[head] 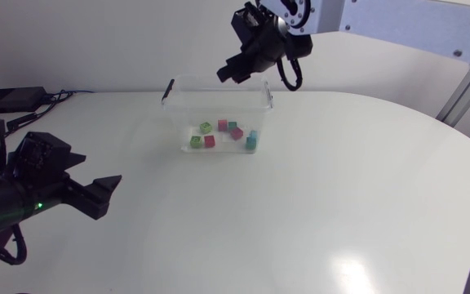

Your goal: Place the duplo bricks in the container

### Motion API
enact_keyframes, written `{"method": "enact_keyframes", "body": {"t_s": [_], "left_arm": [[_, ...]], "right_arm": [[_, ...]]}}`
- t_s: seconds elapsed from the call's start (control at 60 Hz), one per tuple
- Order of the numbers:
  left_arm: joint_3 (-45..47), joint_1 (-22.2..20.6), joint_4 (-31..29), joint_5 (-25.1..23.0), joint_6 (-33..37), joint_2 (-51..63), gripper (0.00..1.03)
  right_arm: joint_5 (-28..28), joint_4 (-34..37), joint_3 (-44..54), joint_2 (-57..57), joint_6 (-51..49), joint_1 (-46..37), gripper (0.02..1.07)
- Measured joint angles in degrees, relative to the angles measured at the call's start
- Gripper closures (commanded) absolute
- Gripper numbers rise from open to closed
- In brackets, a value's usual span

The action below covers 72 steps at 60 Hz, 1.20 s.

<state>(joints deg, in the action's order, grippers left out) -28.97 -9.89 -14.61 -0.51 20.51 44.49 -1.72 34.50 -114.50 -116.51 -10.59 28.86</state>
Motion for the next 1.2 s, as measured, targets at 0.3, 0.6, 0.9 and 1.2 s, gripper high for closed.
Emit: {"method": "enact_keyframes", "body": {"t_s": [0.3, 0.6, 0.9, 1.2], "left_arm": [[0.98, 0.42, 0.20, 2.14, -0.87, -2.75, 0.04], [2.64, 0.42, 0.46, 4.15, -1.05, -8.35, 0.04], [4.44, 0.42, 0.37, 7.26, -0.98, -12.76, 0.04], [4.61, 0.42, 1.33, 9.70, 0.48, -14.60, 0.04]], "right_arm": [[-5.25, 3.93, -12.55, -13.70, 0.74, -1.62, 0.07], [-15.06, 0.94, -7.67, -11.21, 3.87, -1.55, 0.07], [-16.63, -15.39, 15.80, 9.38, 2.89, -1.88, 0.07], [-19.58, -26.62, 35.91, 25.46, 0.24, -3.89, 0.07]]}}
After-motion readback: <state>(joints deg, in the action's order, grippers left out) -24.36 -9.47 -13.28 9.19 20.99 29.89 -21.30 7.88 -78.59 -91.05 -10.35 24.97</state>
